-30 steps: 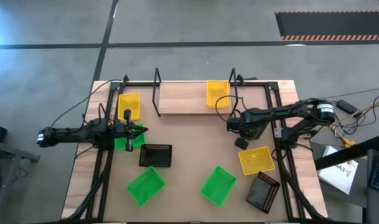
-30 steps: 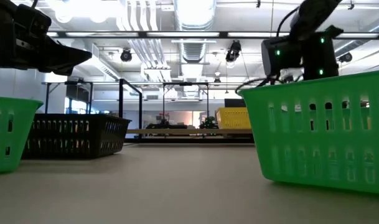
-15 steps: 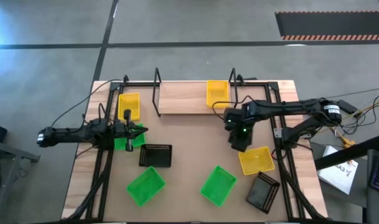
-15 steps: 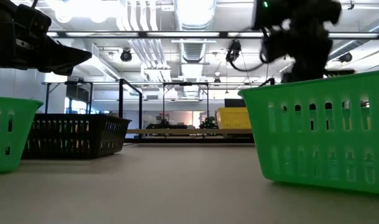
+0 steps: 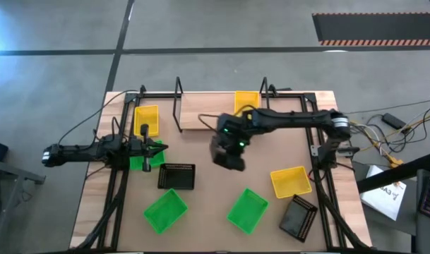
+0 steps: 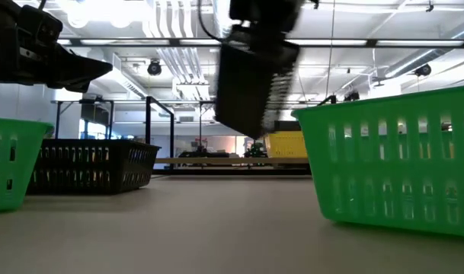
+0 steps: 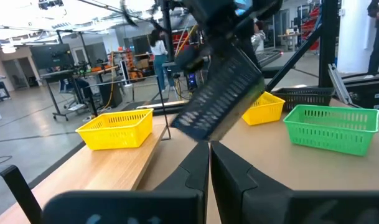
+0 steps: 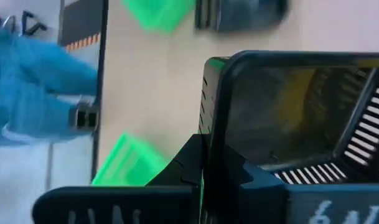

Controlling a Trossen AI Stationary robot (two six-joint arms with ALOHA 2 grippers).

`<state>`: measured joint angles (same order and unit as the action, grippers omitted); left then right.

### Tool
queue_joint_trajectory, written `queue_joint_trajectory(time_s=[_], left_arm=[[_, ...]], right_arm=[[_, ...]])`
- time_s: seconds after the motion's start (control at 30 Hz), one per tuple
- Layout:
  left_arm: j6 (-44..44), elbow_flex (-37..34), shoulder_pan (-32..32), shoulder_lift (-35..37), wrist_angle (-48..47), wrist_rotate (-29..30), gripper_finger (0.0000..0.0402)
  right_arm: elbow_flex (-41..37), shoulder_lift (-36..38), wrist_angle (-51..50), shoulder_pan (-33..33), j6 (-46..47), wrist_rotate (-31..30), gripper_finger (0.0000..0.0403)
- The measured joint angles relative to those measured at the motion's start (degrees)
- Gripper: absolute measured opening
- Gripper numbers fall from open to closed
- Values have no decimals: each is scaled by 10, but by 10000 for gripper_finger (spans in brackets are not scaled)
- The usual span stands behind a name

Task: Stack baskets on shelf by color
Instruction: Put the top right black basket on the shelf

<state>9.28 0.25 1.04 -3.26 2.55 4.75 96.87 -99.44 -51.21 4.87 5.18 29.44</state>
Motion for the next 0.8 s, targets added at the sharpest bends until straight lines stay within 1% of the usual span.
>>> queue_joint_trajectory(time_s=[0.1, 0.3, 0.47, 0.53, 0.7, 0.8], left_arm=[[0, 0, 0, 0, 0, 0, 0], [0, 0, 0, 0, 0, 0, 0], [0, 0, 0, 0, 0, 0, 0], [0, 0, 0, 0, 0, 0, 0], [0, 0, 0, 0, 0, 0, 0], [0, 0, 0, 0, 0, 0, 0]], right_arm=[[90, -48, -38, 13, -29, -65, 8], [265, -138, -174, 50, -96, -214, 8], [382, -210, -262, 78, -149, -284, 8], [370, -219, -258, 88, -171, -310, 8], [359, -259, -270, 107, -212, -339, 8], [359, -281, -253, 109, -240, -357, 8]])
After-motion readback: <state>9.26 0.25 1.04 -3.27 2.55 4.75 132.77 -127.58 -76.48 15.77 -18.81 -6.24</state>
